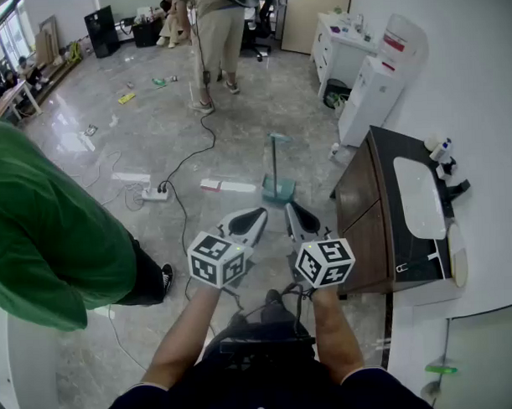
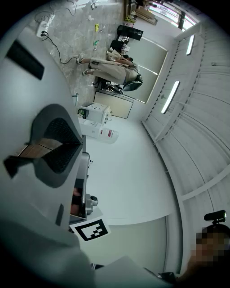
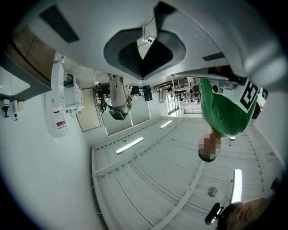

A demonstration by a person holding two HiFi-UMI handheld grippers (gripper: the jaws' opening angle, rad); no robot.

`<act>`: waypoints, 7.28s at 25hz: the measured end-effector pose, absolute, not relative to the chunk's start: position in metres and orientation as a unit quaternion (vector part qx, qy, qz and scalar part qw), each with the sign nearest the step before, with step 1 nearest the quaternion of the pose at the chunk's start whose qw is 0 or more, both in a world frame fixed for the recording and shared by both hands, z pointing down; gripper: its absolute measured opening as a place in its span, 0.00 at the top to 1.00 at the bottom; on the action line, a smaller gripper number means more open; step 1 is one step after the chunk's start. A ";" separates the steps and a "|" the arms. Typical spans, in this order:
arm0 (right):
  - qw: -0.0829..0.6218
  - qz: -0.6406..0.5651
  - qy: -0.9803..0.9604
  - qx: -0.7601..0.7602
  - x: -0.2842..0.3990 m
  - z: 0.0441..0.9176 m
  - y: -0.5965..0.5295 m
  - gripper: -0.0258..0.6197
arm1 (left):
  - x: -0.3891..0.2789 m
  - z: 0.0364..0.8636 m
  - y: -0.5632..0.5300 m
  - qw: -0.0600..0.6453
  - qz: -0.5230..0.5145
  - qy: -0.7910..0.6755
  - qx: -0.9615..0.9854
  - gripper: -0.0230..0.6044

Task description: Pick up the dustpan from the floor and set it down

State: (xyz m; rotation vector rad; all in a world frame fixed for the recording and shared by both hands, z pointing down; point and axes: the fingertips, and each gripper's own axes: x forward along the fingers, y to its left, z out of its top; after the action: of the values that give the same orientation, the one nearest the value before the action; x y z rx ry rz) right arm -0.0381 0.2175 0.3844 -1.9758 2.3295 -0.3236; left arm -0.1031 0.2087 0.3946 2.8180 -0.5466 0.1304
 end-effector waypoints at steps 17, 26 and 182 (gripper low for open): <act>0.041 -0.116 0.756 -0.642 -0.043 0.386 0.214 0.95 | -0.108 0.392 0.210 0.130 0.046 -0.187 0.973 0.94; 0.033 -0.114 0.756 -0.643 -0.051 0.388 0.210 0.95 | -0.112 0.395 0.204 0.128 0.044 -0.182 0.974 0.94; -0.070 -0.082 0.823 -0.557 0.102 0.398 -0.231 0.80 | 0.030 0.386 -0.210 0.111 0.031 -0.334 0.936 0.94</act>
State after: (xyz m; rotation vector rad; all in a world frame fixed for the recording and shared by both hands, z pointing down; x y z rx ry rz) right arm 0.1017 -0.2306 0.3978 -1.8334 2.7095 -0.2684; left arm 0.0304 -0.2100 0.3856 2.7484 -0.9807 0.0900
